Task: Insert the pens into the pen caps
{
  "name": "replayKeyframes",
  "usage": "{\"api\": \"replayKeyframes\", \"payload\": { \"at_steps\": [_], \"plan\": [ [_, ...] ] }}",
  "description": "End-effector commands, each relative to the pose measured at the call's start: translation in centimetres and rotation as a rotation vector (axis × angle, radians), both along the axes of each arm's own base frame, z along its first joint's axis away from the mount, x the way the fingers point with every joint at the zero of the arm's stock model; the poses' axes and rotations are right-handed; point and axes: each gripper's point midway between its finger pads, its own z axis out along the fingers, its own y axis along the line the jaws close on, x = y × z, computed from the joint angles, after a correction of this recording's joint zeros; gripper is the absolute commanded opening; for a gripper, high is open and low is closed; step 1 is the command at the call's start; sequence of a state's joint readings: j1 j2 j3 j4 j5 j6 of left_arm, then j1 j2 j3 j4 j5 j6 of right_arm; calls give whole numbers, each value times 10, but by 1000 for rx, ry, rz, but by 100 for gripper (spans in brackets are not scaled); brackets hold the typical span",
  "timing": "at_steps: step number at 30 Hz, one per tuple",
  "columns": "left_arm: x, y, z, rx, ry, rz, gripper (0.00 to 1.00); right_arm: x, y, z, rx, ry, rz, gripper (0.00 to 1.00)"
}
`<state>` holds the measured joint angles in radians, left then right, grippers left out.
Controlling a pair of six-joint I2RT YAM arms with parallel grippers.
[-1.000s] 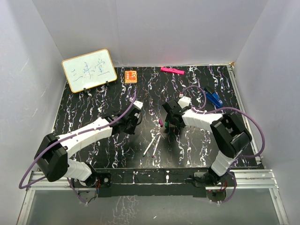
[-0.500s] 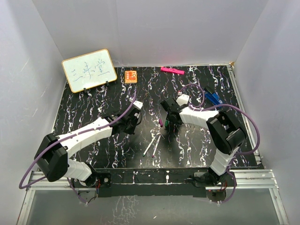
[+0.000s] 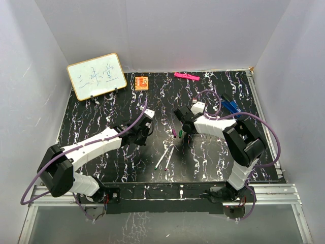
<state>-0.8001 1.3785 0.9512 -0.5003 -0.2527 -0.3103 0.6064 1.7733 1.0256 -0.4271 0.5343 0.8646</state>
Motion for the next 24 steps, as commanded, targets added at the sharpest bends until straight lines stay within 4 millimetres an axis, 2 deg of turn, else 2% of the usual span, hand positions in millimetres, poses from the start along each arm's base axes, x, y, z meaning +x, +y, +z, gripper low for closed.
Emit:
{"api": "replayKeyframes", "payload": {
  "at_steps": [1,6,9,12,14,18,21,24],
  "plan": [
    [4,5,8,2,-30,15,0,-27,-5,-32,-15,144,28,0],
    [4,3,7,-5,-22,12,0,-22,-2,-31,-25,140,70,0],
    [4,1,8,-10,-20,11,0,-8,3,-16,-20,87,94,0],
    [6,0,13,-26,-34,13,0,12,8,15,4,-16,113,0],
    [6,-4,18,-57,-49,8,0,28,12,49,45,-121,126,0],
    [6,-15,24,-135,-72,-15,0,50,20,105,141,-291,173,0],
    [5,-22,27,-181,-81,-35,0,56,25,139,222,-403,220,0],
    [5,-29,29,-216,-84,-56,0,57,28,162,297,-478,261,0]
  ]
}}
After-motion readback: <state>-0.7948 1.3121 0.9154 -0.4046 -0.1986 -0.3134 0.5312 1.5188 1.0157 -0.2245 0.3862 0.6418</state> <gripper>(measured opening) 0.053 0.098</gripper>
